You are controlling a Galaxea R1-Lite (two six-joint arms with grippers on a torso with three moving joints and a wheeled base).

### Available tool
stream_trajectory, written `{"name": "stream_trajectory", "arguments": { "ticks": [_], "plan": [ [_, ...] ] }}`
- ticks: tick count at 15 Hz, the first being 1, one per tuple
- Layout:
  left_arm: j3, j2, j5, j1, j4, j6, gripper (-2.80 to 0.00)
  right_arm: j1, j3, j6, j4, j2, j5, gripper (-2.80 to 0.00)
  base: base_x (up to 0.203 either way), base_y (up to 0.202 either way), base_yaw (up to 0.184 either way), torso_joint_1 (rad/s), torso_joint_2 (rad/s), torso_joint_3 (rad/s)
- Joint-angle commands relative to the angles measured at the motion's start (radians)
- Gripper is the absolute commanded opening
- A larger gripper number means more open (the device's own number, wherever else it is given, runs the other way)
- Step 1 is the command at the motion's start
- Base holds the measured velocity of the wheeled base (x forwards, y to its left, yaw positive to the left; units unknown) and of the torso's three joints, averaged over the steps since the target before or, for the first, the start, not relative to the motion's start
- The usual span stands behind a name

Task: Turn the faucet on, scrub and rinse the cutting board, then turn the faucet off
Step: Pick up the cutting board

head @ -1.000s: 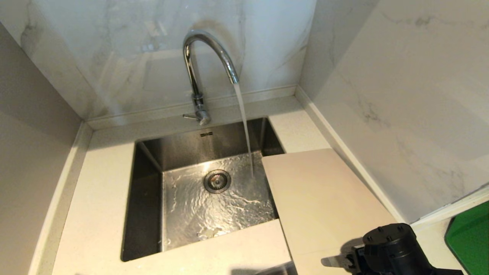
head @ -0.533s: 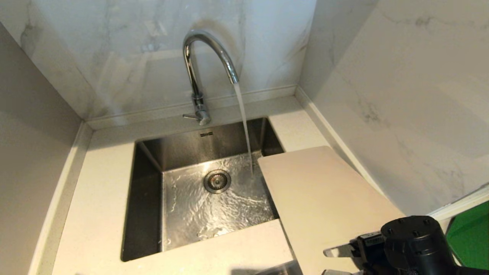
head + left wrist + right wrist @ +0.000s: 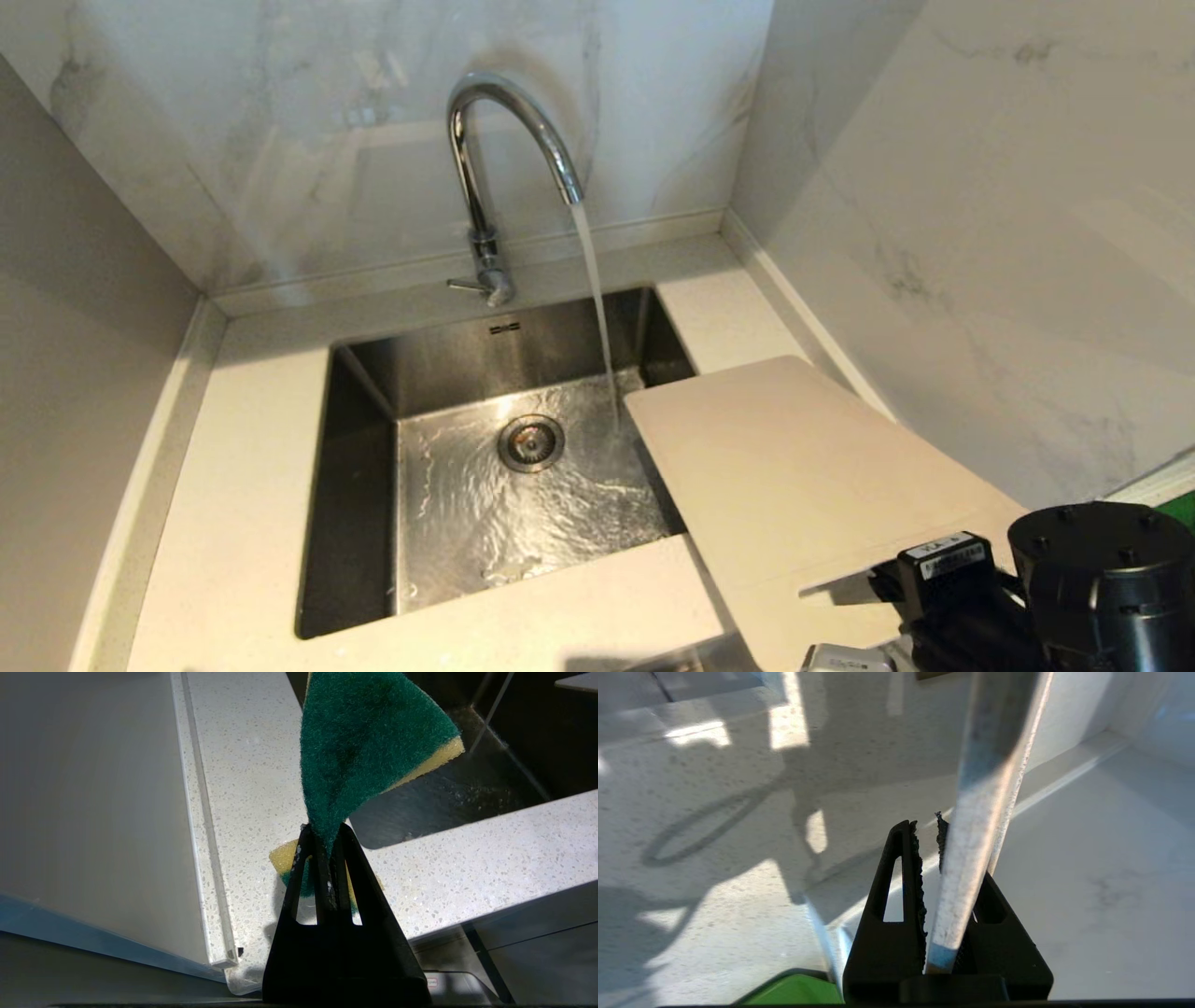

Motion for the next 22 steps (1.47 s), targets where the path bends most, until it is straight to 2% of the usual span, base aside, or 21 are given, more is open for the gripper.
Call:
{"name": "stream_trajectory", "arguments": {
  "ticks": [1, 3, 6, 8, 17, 22],
  "plan": [
    [0.002, 0.001, 0.000, 0.000, -0.001, 0.000, -2.80, 0.000, -0.015, -0.014, -0.005, -0.025, -0.001, -2.80, 0.000, 0.000, 0.000, 0.000, 0.00, 0.000],
    [0.002, 0.001, 0.000, 0.000, -0.001, 0.000, -2.80, 0.002, -0.044, -0.032, -0.005, -0.028, 0.001, -2.80, 0.000, 0.000, 0.000, 0.000, 0.00, 0.000],
    [0.002, 0.001, 0.000, 0.000, -0.001, 0.000, -2.80, 0.002, -0.129, -0.106, 0.000, -0.029, 0.011, -2.80, 0.000, 0.000, 0.000, 0.000, 0.00, 0.000],
    [0.002, 0.001, 0.000, 0.000, -0.001, 0.000, -2.80, 0.002, -0.140, -0.151, 0.001, -0.033, 0.016, -2.80, 0.000, 0.000, 0.000, 0.000, 0.00, 0.000],
    [0.002, 0.001, 0.000, 0.000, -0.001, 0.000, -2.80, 0.009, -0.136, -0.157, 0.002, -0.061, 0.143, -2.80, 0.000, 0.000, 0.000, 0.000, 0.00, 0.000],
    [0.002, 0.001, 0.000, 0.000, -0.001, 0.000, -2.80, 0.116, -0.136, -0.154, 0.003, -0.051, 0.144, -2.80, 0.000, 0.000, 0.000, 0.000, 0.00, 0.000]
  ]
}}
